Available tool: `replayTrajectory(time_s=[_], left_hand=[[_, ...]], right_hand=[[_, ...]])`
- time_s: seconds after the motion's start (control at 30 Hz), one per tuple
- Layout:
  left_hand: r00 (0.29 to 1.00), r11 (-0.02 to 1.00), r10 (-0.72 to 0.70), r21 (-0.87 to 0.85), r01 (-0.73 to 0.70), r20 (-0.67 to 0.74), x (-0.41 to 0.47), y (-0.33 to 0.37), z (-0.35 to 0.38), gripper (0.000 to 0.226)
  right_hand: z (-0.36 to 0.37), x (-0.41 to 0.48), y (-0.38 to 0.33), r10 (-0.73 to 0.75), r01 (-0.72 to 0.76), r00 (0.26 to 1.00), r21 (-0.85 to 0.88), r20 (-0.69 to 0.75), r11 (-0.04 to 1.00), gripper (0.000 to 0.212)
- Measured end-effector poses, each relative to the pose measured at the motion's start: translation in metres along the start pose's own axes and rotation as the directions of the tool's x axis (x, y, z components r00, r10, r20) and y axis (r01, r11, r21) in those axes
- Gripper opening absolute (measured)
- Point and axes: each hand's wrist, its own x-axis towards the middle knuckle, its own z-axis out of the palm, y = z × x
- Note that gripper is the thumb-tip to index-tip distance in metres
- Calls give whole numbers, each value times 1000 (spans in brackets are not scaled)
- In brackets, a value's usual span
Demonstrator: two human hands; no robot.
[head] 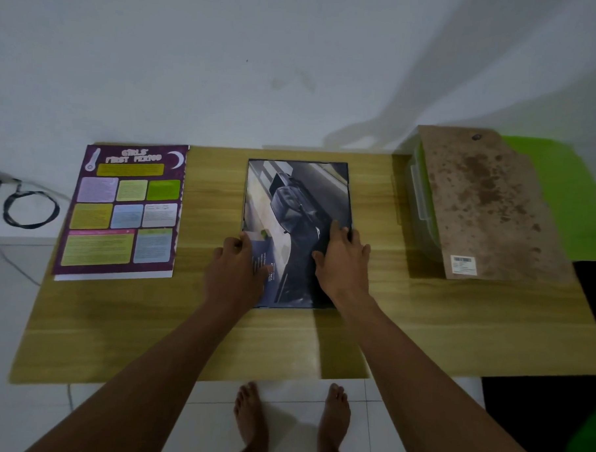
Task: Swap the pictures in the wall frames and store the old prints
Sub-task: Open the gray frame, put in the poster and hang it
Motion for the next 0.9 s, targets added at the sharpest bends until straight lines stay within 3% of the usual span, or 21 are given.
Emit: replayTrajectory(time_s=[0.17, 0.27, 0.37, 0.67, 0.8, 0.9], left_hand=[[1000, 1000, -1, 17, 1, 1, -1, -4, 1, 74], [1000, 1000, 5, 31, -5, -11, -2, -4, 3, 75], [1000, 998, 12, 56, -11, -19, -2, -3, 4, 75], [999, 1000, 9, 29, -8, -33, -2, -4, 8, 75], [999, 999, -10, -33, 9, -36, -2, -2, 7, 72], [997, 991, -54, -122, 47, -57, -2, 1, 3, 64]], right_hand=[[-8, -2, -1, 59, -61, 998, 124, 22, 990, 70], [-9, -2, 5, 37, -36, 999, 125, -11, 991, 67], [-5, -1, 10, 20, -5, 998, 239, -60, 971, 57], [-22, 4, 5, 148, -13, 974, 609, -172, 793, 53], [-37, 17, 2, 253, -173, 967, 784, 21, 596, 64], [-39, 23, 9, 176, -161, 982, 790, 69, 592, 54]])
